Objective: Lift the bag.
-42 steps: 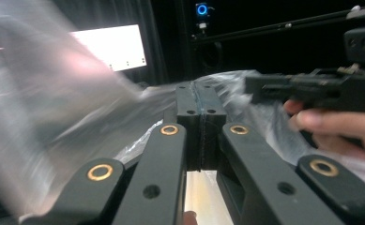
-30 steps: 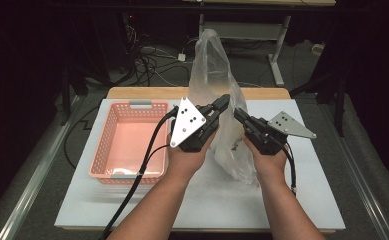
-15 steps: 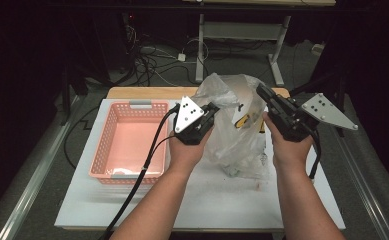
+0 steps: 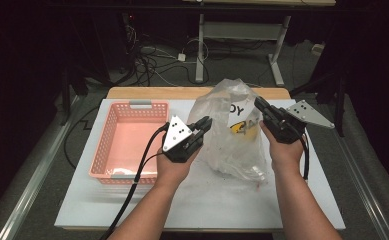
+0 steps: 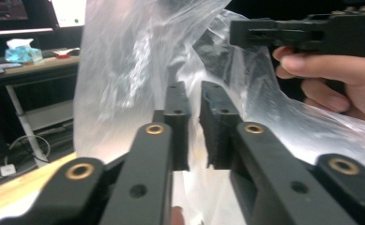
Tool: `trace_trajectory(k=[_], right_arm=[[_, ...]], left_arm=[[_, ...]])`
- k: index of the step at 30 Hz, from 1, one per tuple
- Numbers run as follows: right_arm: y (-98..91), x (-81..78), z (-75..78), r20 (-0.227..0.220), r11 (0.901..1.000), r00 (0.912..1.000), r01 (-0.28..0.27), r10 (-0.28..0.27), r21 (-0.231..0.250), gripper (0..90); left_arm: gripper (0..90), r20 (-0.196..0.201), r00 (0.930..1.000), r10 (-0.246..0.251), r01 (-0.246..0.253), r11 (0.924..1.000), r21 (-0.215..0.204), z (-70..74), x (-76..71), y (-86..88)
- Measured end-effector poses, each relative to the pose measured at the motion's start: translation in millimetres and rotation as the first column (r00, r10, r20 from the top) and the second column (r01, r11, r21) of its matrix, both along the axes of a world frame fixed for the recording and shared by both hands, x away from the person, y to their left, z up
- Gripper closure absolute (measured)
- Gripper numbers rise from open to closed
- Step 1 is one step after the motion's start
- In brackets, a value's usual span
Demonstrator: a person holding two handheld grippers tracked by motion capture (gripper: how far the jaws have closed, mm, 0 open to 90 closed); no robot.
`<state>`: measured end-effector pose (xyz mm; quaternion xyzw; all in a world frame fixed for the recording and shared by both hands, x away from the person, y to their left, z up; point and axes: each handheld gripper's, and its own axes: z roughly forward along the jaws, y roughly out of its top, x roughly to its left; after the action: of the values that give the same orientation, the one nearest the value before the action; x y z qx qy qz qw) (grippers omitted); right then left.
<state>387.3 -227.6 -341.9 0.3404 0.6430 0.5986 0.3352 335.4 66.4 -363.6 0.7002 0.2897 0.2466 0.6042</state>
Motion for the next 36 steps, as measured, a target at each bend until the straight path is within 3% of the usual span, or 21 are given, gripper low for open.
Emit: trace_trajectory(k=[3,7,11,16,21,24,27,30,33,36], right_arm=[[-1.3,-0.5,-0.1,0.002,0.9998,1.0,0.005,-0.005,-0.017,90.0],[-6.8,-0.7,-2.3,-0.01,0.9994,0.9998,0.018,-0.018,-0.03,90.0],[-8.2,-2.7,-4.2,-0.015,0.9994,0.9998,0.014,-0.014,-0.032,90.0],[-11.0,-9.1,-3.3,-0.01,0.9995,0.9999,-0.006,0.006,-0.032,88.5],[-16.3,-15.8,3.6,-0.014,0.9993,0.9995,-0.028,0.028,-0.024,82.3],[-20.2,-23.6,8.0,0.008,0.9987,0.9989,-0.046,0.047,-0.022,78.7],[-27.2,-33.4,12.6,0.014,0.9975,0.9976,-0.068,0.068,0.016,77.5],[-35.8,-44.2,16.5,0.028,0.9979,0.9975,-0.065,0.065,0.005,75.1],[-46.1,-50.5,13.3,0.019,0.9986,0.9985,-0.05,0.051,-0.013,70.9],[-55.6,-53.3,1.5,-0.02,0.9989,0.9992,-0.035,0.034,-0.032,63.3]], left_arm=[[67.6,-0.024,0.9994,-0.023,0.023,0.9997,-0.001,-2.6,-13.5,7.2],[59.0,-0.033,0.999,-0.029,0.03,0.9991,0.031,-12.8,-37.0,19.1],[49.9,-0.115,0.9932,-0.013,0.019,0.9985,0.052,-30.7,-45.7,26.4],[38.6,-0.218,0.9759,-0.014,0.036,0.9946,0.098,-51.5,-51.1,31.7],[26.8,-0.242,0.9702,-0.016,0.055,0.9863,0.155,-63.0,-58.8,34.4],[21.5,-0.271,0.9625,-0.018,0.06,0.9873,0.147,-69.5,-60.0,35.1],[18.6,-0.271,0.9625,-0.012,0.055,0.9874,0.148,-74.6,-60.8,35.1],[15.1,-0.269,0.9629,-0.015,0.06,0.9854,0.159,-77.1,-63.0,34.5],[13.0,-0.269,0.963,-0.011,0.057,0.9855,0.16,-79.0,-65.8,34.9],[5.4,-0.288,0.9576,0.001,0.044,0.9876,0.151,-80.2,-66.0,35.3]])
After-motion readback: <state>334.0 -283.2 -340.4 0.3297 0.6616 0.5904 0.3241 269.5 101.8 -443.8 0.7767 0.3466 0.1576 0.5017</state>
